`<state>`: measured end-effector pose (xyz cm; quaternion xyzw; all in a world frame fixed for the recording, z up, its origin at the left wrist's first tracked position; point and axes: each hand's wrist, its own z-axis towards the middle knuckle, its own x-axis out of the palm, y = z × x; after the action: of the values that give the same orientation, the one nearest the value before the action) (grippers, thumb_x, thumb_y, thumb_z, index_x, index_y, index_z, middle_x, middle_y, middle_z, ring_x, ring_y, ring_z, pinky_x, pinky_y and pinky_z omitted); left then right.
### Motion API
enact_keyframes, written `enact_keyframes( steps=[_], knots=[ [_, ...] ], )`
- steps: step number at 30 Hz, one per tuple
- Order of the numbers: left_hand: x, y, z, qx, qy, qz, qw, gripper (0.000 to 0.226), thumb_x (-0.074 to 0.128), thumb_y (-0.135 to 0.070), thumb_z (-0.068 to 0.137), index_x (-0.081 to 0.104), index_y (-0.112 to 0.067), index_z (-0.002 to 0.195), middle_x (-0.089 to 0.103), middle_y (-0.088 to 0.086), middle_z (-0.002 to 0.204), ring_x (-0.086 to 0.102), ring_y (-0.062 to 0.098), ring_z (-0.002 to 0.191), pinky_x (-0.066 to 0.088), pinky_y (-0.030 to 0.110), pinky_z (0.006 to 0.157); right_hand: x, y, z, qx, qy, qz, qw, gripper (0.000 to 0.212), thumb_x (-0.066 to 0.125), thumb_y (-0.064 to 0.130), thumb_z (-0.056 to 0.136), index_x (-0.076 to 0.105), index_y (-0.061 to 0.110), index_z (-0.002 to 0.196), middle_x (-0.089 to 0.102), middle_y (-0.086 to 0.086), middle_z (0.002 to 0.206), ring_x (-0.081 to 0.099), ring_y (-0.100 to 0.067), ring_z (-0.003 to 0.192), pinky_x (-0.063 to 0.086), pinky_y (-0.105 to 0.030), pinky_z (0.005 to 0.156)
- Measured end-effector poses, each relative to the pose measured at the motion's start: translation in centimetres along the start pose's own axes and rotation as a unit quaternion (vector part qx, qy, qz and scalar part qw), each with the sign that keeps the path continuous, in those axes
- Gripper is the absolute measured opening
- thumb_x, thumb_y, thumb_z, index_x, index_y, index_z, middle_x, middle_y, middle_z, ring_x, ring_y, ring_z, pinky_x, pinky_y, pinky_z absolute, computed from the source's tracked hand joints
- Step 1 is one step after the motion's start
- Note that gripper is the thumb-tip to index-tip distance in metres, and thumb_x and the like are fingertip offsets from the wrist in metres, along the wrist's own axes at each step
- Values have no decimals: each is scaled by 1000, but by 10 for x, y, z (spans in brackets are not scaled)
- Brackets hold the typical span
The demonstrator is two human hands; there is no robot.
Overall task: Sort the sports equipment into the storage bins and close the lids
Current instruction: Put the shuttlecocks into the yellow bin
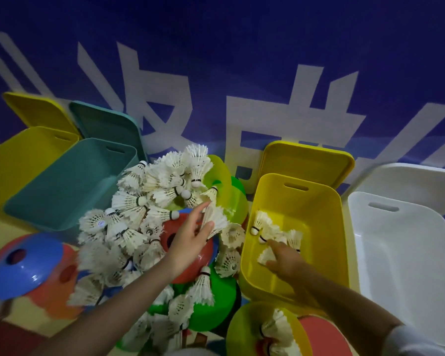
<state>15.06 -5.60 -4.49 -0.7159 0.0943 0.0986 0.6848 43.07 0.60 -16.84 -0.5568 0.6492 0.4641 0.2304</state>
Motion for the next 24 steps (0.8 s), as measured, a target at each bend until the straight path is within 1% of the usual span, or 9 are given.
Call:
enact_keyframes(
  steps=[3, 6, 8, 9, 11, 14, 17, 20, 24],
  knots=[
    [17, -11, 0, -1, 24, 0, 1000, 43, 50, -29, 97, 36, -49, 133, 39, -14, 139, 35, 6, 133, 35, 30, 107, -30, -2, -7, -31, -68, 47, 996, 66, 62, 36, 88, 32, 23, 145, 47, -7, 139, 49, -24, 122, 42, -33, 97],
    [41, -26, 14, 31, 40, 29, 998, 46, 50, -28, 97, 34, -46, 136, 39, -16, 138, 38, -3, 126, 37, 27, 104, -79, -18, -29, -76, -226, 18, 971, 54, 60, 36, 88, 47, 18, 137, 55, -8, 129, 49, -29, 121, 42, -37, 97],
    [61, -32, 29, 47, 55, 45, 996, 48, 50, -25, 97, 33, -41, 139, 42, -12, 140, 43, -12, 116, 40, 27, 102, -104, -39, -46, -61, -334, -17, 940, 51, 58, 35, 84, 54, 11, 129, 58, -14, 122, 50, -35, 116, 44, -43, 95],
    [72, -34, 36, 51, 64, 48, 996, 49, 50, -24, 97, 32, -40, 140, 43, -9, 142, 44, -10, 117, 41, 29, 103, -110, -50, -53, -37, -366, -20, 930, 51, 59, 34, 83, 55, 9, 127, 58, -16, 121, 50, -37, 115, 44, -45, 94],
    [97, -37, 49, 56, 97, 58, 992, 52, 49, -23, 98, 29, -36, 144, 39, -6, 147, 43, 6, 128, 39, 37, 107, -111, -68, -64, 24, -378, 3, 925, 54, 62, 30, 84, 51, 7, 132, 53, -19, 128, 45, -37, 120, 40, -45, 99],
    [132, -38, 61, 69, 143, 118, 980, 54, 47, -23, 99, 24, -32, 147, 31, -4, 151, 34, 15, 136, 36, 32, 107, -94, -79, -71, 82, -331, 102, 934, 60, 57, 27, 91, 36, 9, 143, 39, -16, 145, 35, -32, 133, 30, -41, 108],
    [158, -31, 75, 55, 163, 163, 971, 54, 45, -24, 100, 23, -31, 148, 33, 2, 148, 38, 21, 133, 37, 31, 101, -89, -78, -73, 86, -312, 213, 922, 56, 50, 27, 96, 30, 17, 147, 40, -8, 147, 40, -25, 133, 32, -35, 106],
    [176, -19, 94, 30, 173, 182, 967, 54, 45, -21, 100, 23, -28, 149, 32, 5, 149, 35, 22, 136, 32, 26, 99, -87, -76, -72, 78, -329, 235, 911, 54, 48, 26, 96, 31, 20, 147, 43, -6, 146, 43, -24, 131, 34, -35, 105],
    [194, -5, 125, 17, 166, 230, 959, 54, 45, -18, 99, 24, -27, 148, 33, 8, 150, 36, 25, 135, 34, 33, 104, -84, -76, -71, 79, -346, 269, 895, 52, 49, 26, 96, 33, 24, 146, 45, -3, 144, 44, -21, 130, 36, -34, 103]
  ],
)
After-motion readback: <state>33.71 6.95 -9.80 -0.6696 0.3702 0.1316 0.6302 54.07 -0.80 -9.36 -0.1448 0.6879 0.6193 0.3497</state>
